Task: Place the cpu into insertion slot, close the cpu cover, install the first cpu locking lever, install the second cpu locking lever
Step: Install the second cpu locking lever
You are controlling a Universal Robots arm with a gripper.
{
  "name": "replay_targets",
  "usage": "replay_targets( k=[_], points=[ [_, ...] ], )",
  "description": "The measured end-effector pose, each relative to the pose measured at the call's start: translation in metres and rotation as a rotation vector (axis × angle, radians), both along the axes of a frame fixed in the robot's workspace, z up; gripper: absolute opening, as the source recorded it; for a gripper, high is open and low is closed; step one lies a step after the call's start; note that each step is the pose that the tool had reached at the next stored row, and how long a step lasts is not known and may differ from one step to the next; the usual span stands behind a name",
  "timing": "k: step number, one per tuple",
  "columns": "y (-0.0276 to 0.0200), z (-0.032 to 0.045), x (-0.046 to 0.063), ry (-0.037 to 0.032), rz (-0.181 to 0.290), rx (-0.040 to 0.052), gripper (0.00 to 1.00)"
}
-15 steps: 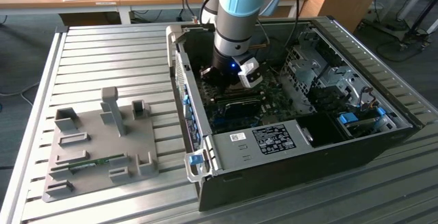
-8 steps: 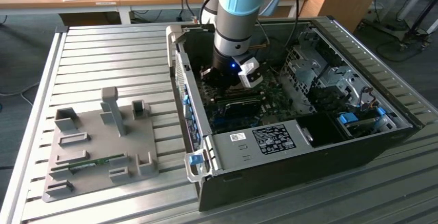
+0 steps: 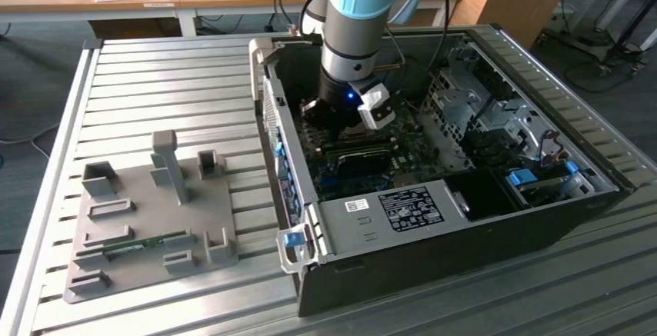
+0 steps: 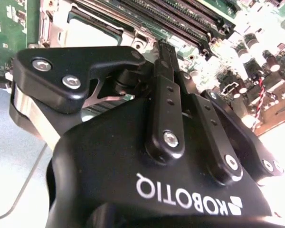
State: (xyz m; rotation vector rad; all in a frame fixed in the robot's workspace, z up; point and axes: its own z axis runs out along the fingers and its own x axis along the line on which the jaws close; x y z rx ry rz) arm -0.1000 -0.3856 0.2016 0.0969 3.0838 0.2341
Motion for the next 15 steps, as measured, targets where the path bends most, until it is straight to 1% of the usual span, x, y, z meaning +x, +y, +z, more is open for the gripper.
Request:
replay_targets(
  k=[1, 4, 9, 12, 15],
  points=[
    [0.0000, 0.0000, 0.0000, -0.0001, 0.000, 0.0004, 0.11],
    [0.0000, 0.0001, -0.0001, 0.0001, 0.000, 0.0079, 0.11],
    [-0.0001, -0.0012, 0.0000, 0.0001, 0.000, 0.0109, 0.11],
    [0.0000, -0.0020, 0.0000, 0.0000, 0.000, 0.0160, 0.11],
    [0.0000, -0.0011, 0.0000, 0.0002, 0.000, 0.0164, 0.11]
  ],
)
